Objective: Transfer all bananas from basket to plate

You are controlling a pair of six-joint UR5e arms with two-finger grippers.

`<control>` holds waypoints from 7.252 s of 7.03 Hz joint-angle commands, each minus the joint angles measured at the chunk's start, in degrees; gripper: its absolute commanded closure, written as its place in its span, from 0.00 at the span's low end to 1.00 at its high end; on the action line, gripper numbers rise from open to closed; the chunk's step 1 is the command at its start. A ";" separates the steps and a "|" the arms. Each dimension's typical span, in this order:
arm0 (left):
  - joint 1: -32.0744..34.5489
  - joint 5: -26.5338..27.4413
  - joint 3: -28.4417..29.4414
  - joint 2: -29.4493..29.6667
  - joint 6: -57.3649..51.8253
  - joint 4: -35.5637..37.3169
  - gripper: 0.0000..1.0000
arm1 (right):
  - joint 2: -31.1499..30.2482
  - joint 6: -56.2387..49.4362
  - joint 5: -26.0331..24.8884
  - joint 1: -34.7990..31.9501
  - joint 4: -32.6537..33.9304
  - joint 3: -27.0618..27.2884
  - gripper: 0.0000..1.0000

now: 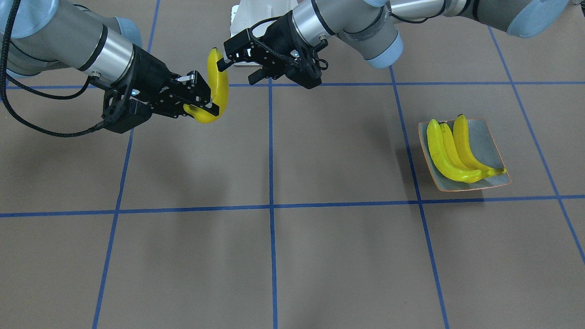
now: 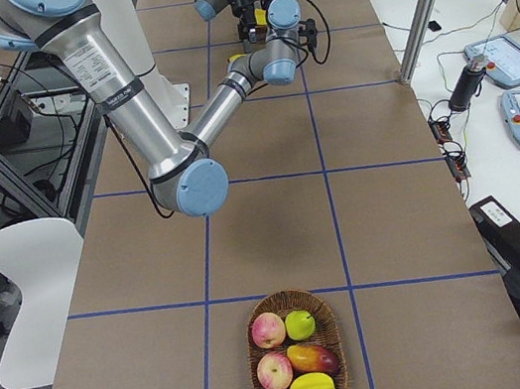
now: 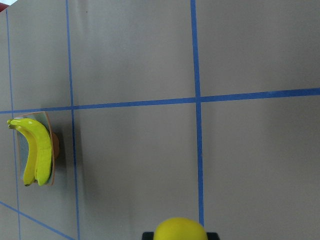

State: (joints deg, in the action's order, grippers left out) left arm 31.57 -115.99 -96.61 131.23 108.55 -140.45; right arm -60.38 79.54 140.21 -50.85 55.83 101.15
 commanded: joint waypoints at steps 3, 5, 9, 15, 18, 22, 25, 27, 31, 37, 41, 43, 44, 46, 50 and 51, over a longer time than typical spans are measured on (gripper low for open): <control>-1.94 1.02 1.07 0.78 0.17 0.00 0.00 | -0.09 0.00 0.06 0.31 -0.11 1.42 1.00; -2.74 2.34 2.47 2.27 0.26 -0.09 0.00 | -0.09 0.00 0.06 0.75 -0.11 1.42 1.00; -2.74 2.34 3.97 2.10 0.26 -3.42 0.69 | -0.79 -0.09 -0.11 0.84 -2.91 0.72 1.00; -2.66 2.34 4.50 1.75 0.26 -4.13 1.00 | -0.70 1.67 -0.73 1.02 -3.19 0.54 0.00; -2.22 2.26 4.50 -1.75 -3.32 -3.95 1.00 | -1.14 2.46 3.99 -4.76 -2.84 0.46 0.00; 10.47 -13.47 3.45 -10.97 -13.24 -4.04 1.00 | -5.43 1.59 12.10 -14.44 -2.66 0.28 0.00; 19.12 -19.37 2.66 -20.28 -38.96 -3.78 1.00 | -9.13 -6.13 9.22 -16.56 -2.48 -2.17 0.00; 21.68 -15.96 0.82 -30.36 -58.88 -3.78 1.00 | -11.24 -8.87 6.66 -16.04 -2.48 -2.97 0.00; 24.40 -14.88 -0.33 -36.74 -77.04 -2.12 1.00 | -16.68 -17.69 -11.47 -13.50 -2.40 -2.27 0.01; 29.96 -8.91 -6.40 -43.24 -99.85 18.55 1.00 | -19.07 -47.28 -14.53 -16.04 20.27 -2.53 0.01; 25.05 -4.87 -6.49 -44.04 -99.24 18.63 1.00 | -19.86 -47.28 -13.83 -16.04 20.10 -2.27 0.01; 23.01 -3.19 -6.31 -43.86 -98.97 18.63 1.00 | -19.69 -47.37 -13.83 -16.04 20.02 -2.79 0.01; 23.01 -3.19 -6.31 -43.86 -98.97 18.63 1.00 | -19.60 -47.37 -13.83 -15.95 19.84 -3.06 0.01; 22.92 -3.19 -5.52 -43.86 -99.06 18.63 1.00 | -19.51 -47.37 -13.91 -15.95 19.67 -3.85 0.01; 22.92 -2.93 -4.29 -43.34 -99.41 18.37 0.00 | -19.25 -47.37 -14.00 -15.95 19.67 -4.47 0.01; 22.92 -3.54 -4.46 -43.16 -99.50 18.37 0.00 | -19.25 -47.37 -13.91 -15.95 19.67 -4.55 0.01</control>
State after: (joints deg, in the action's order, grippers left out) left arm 54.49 -119.09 -100.98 87.90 9.18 -122.01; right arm -79.68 32.20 126.23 -66.80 75.50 96.69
